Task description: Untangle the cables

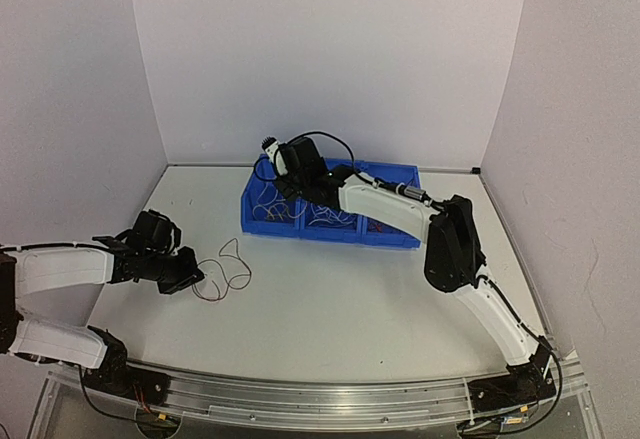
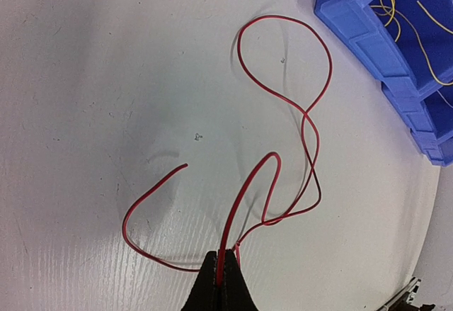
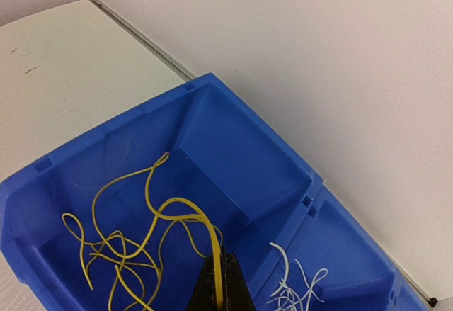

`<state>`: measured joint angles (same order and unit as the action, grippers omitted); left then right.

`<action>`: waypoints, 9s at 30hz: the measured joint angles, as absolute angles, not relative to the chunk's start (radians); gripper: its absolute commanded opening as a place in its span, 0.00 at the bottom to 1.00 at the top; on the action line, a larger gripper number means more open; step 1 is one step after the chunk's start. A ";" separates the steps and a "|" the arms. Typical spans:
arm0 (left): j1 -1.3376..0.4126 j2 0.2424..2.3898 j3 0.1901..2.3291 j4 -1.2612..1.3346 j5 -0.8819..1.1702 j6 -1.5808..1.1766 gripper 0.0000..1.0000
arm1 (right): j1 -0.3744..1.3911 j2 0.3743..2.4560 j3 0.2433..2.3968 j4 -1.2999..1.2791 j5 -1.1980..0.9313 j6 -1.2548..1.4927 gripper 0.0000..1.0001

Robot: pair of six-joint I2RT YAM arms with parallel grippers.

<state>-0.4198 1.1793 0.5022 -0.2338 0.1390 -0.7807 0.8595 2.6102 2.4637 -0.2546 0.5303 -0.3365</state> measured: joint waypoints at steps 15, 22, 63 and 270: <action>-0.420 1.160 0.483 -0.236 0.139 -0.781 0.00 | 0.855 2.728 2.545 -0.134 0.356 -0.250 0.00; -0.420 1.144 0.482 -0.235 0.139 -0.780 0.00 | 0.831 2.758 2.547 -0.092 0.308 -0.178 0.00; -0.420 1.170 0.482 -0.232 0.136 -0.776 0.00 | 0.792 2.753 2.516 -0.039 0.129 -0.221 0.76; -0.859 1.353 0.799 -0.337 -0.125 -0.775 1.00 | 0.389 2.225 1.876 -0.511 0.074 -0.173 0.15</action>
<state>-0.8589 1.3529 0.7986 -0.3370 -0.1250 -0.7746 0.3885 2.2253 1.8762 -0.5112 0.0738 -0.1734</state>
